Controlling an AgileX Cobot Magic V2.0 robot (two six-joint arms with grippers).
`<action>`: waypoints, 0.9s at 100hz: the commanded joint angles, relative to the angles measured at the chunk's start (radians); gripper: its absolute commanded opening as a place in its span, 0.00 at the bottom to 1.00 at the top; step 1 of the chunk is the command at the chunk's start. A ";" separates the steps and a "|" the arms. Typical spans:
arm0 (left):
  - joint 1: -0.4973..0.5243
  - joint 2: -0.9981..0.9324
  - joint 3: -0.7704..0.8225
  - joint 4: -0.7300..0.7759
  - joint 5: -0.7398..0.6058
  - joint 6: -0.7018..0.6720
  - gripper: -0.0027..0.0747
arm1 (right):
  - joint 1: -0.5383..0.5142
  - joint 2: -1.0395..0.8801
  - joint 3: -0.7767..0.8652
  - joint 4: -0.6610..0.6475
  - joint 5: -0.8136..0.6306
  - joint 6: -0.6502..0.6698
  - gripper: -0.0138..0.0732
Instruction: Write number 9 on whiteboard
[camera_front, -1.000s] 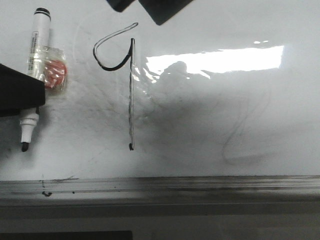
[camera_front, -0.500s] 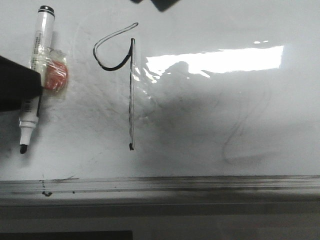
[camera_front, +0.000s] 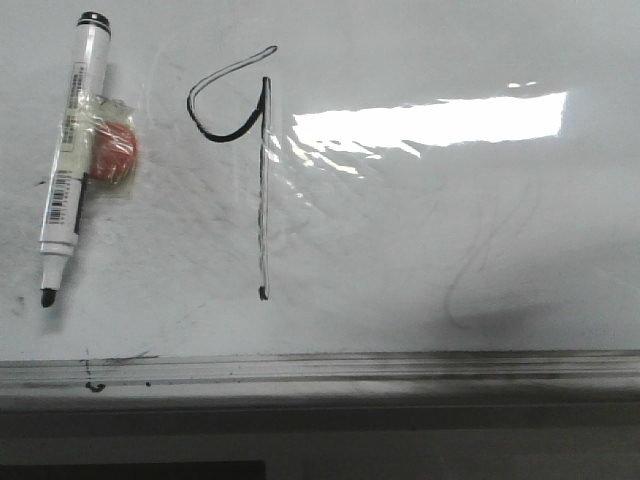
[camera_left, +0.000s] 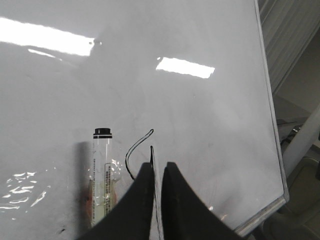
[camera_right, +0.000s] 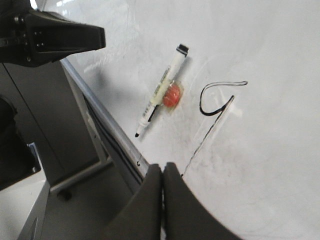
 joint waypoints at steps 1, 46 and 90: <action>0.001 -0.061 0.013 0.022 -0.061 -0.001 0.01 | 0.000 -0.128 0.098 -0.032 -0.221 -0.001 0.09; 0.001 -0.276 0.261 0.056 -0.059 0.001 0.01 | 0.000 -0.627 0.452 -0.109 -0.298 -0.007 0.09; 0.001 -0.276 0.312 0.056 -0.027 0.001 0.01 | 0.000 -0.637 0.490 -0.109 -0.289 -0.007 0.09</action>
